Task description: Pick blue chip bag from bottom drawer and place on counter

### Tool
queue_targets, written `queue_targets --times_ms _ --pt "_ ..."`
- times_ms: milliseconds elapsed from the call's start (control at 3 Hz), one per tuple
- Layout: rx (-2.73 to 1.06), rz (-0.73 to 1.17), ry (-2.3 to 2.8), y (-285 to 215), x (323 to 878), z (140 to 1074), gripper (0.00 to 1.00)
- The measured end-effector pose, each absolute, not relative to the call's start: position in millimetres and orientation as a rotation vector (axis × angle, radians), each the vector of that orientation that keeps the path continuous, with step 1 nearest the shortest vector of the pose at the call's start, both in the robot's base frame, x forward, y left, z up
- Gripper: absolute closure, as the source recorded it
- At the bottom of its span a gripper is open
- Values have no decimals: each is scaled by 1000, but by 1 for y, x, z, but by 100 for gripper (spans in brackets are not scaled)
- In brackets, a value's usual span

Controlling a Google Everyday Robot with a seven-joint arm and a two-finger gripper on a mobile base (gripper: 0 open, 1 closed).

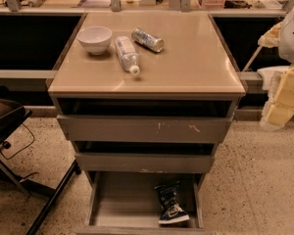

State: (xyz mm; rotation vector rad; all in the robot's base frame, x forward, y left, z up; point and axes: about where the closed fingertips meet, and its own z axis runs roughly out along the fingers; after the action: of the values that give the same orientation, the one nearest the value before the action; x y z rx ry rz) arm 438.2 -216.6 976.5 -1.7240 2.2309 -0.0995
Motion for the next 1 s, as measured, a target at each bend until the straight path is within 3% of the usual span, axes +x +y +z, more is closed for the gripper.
queue_targets --times_ms 1000 --pt "-1827 -85 2162 -205 417 933 0"
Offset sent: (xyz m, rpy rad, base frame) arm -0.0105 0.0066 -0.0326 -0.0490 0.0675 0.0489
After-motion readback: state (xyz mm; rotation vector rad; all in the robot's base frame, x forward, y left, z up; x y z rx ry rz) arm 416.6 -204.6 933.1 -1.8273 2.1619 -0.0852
